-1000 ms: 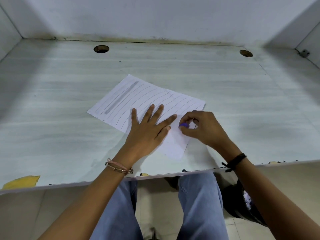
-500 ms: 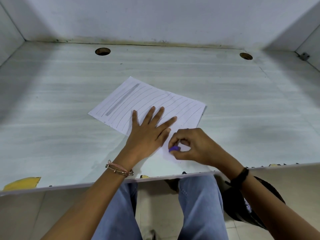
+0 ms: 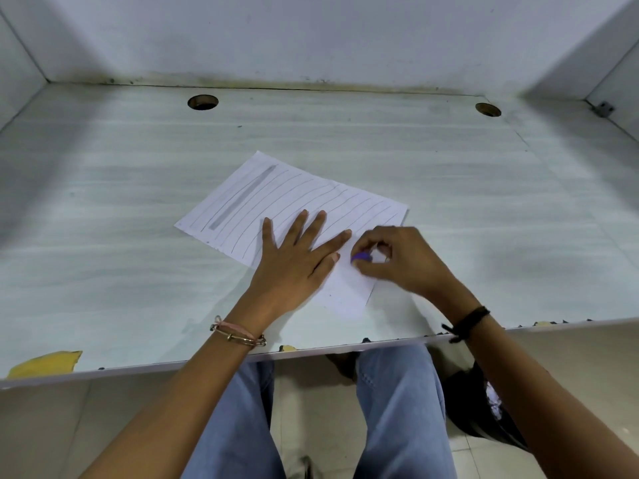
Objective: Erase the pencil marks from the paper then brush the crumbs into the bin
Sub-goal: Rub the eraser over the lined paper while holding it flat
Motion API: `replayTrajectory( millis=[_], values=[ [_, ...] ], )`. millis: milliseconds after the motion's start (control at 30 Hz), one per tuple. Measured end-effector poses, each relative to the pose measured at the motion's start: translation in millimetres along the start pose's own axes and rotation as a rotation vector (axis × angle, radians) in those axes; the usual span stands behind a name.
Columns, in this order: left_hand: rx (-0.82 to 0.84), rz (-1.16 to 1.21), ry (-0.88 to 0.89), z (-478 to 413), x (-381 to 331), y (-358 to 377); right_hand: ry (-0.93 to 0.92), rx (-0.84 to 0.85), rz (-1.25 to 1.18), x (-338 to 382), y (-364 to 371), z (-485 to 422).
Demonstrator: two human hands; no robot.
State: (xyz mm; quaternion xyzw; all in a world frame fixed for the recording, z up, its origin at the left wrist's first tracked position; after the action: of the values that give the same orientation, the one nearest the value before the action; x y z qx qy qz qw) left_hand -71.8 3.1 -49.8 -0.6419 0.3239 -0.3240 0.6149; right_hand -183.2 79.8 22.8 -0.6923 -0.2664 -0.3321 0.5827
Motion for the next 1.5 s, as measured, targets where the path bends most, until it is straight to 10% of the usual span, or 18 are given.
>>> replayTrajectory(
  millis=[233, 467, 967, 1500],
  values=[
    [0.002, -0.019, 0.009, -0.8, -0.1, 0.0, -0.038, 0.261, -0.082, 18.1, 36.3, 21.6],
    [-0.002, 0.016, -0.003, 0.7, 0.0, -4.1, 0.107, -0.118, -0.117, -25.9, -12.1, -3.4],
    [-0.013, 0.027, 0.094, -11.1, -25.8, -4.0, 0.236, -0.258, -0.176, -40.0, -30.1, 11.4],
    [0.012, -0.012, 0.086, -14.4, -27.5, 0.5, 0.071, 0.005, 0.222, -13.5, -15.5, -7.8]
  ],
)
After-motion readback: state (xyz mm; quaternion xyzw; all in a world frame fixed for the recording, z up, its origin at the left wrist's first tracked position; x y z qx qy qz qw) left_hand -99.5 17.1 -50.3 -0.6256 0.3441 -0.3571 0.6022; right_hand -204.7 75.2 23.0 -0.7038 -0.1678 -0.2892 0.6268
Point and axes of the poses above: each hand's wrist, its own z-axis away from the middle knuckle, its own y-axis out of the palm, x = y × z, the point moved 8 cm from there along -z, towards the middle knuckle, and after that the axes turned 10 degrees about -z, right-handed, at the moved point
